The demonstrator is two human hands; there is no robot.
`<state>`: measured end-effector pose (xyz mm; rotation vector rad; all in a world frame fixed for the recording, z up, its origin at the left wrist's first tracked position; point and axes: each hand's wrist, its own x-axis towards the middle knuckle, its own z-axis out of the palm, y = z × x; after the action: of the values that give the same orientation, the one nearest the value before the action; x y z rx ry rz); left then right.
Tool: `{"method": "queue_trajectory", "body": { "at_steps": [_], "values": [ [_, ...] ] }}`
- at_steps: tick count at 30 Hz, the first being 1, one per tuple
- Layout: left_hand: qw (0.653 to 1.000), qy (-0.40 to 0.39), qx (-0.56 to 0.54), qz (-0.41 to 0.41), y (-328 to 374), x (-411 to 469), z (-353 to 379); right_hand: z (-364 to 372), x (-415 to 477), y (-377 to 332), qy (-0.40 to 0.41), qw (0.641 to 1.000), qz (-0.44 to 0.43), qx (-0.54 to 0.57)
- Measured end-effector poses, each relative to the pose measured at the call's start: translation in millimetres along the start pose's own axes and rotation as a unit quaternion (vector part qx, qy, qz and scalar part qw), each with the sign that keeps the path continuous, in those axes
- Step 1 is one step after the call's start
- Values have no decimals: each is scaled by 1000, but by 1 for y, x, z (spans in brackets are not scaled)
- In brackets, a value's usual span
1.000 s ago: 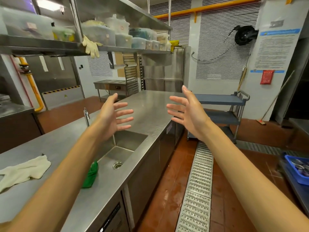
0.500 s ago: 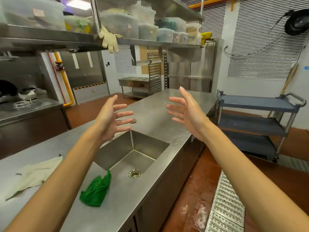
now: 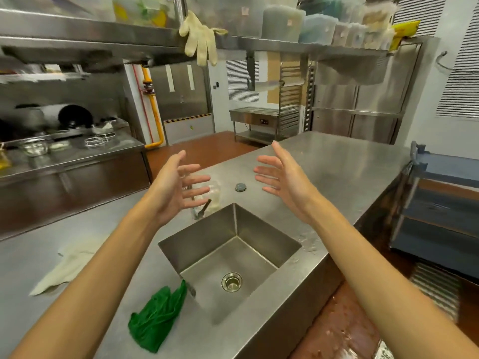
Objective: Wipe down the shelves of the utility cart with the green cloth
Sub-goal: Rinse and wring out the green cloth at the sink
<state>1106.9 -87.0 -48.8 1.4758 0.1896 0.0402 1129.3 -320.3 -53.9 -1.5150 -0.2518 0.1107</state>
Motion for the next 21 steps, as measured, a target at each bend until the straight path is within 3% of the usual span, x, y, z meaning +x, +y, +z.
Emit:
{"method": "queue_trajectory", "body": {
  "at_steps": [11, 21],
  "values": [
    [997, 70, -22, -36, -34, 77, -64, 56, 119, 62, -63, 997, 42, -19],
    [983, 140, -62, -99, -96, 117, -155, 150, 177, 113, -123, 983, 129, -40]
  ]
}}
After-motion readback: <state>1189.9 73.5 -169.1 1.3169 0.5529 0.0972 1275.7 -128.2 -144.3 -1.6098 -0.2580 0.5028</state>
